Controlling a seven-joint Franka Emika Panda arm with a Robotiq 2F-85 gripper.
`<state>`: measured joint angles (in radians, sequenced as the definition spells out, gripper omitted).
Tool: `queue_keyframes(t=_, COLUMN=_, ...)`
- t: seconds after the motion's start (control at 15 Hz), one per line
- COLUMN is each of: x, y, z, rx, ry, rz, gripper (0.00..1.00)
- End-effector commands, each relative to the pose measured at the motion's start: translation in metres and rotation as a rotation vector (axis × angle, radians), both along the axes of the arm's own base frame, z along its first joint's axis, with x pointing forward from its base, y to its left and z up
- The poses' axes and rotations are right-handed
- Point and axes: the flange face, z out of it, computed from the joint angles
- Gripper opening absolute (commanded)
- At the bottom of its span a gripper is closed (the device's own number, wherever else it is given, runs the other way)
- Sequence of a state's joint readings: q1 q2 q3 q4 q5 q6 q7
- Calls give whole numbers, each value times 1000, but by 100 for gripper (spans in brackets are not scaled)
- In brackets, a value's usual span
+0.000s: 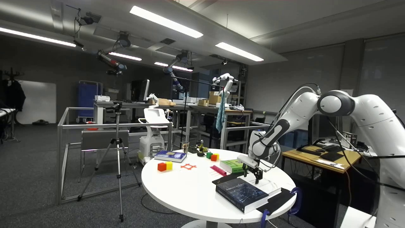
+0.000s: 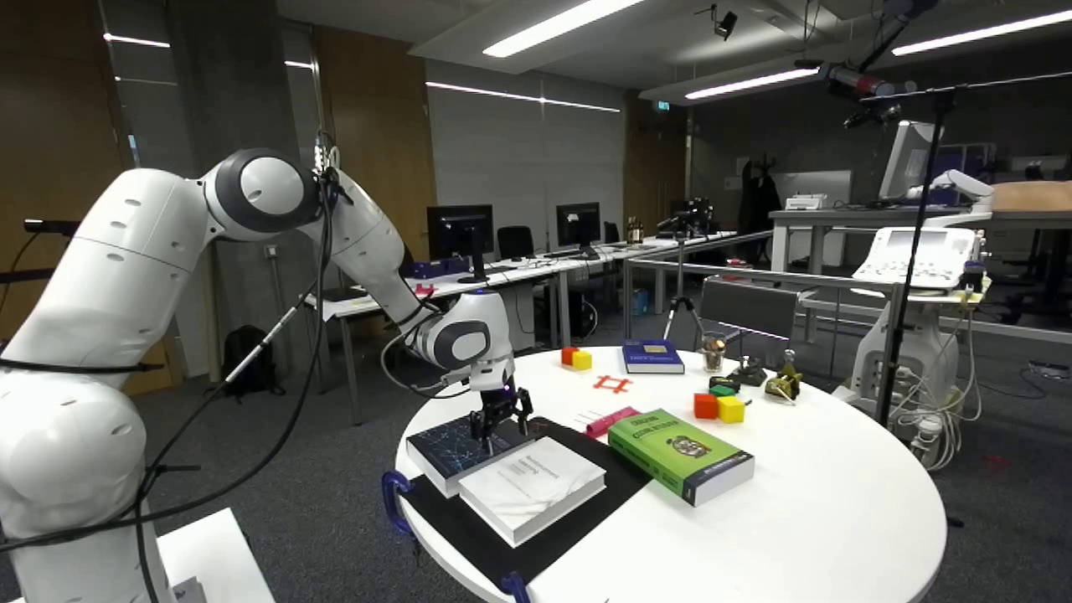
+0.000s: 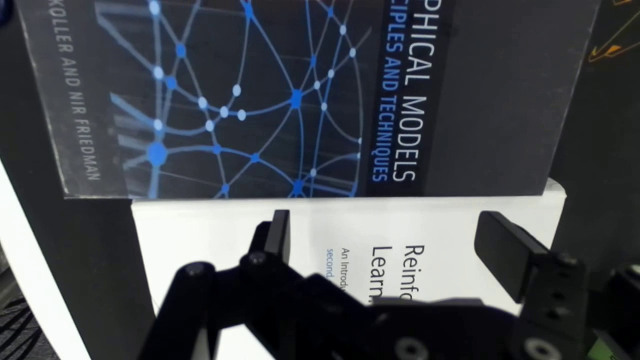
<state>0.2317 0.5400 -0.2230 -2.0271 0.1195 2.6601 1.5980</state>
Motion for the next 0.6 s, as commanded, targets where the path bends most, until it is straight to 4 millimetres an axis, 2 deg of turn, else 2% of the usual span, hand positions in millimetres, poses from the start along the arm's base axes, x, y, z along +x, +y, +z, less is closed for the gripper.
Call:
queue_keyframes(t=0.0, x=2, y=-1, z=1, rx=-8, ry=7, rz=-43, gripper=100)
queue_keyframes(t=0.53, x=-3, y=0, z=-18, rx=-87, ry=24, rz=-75, gripper=100)
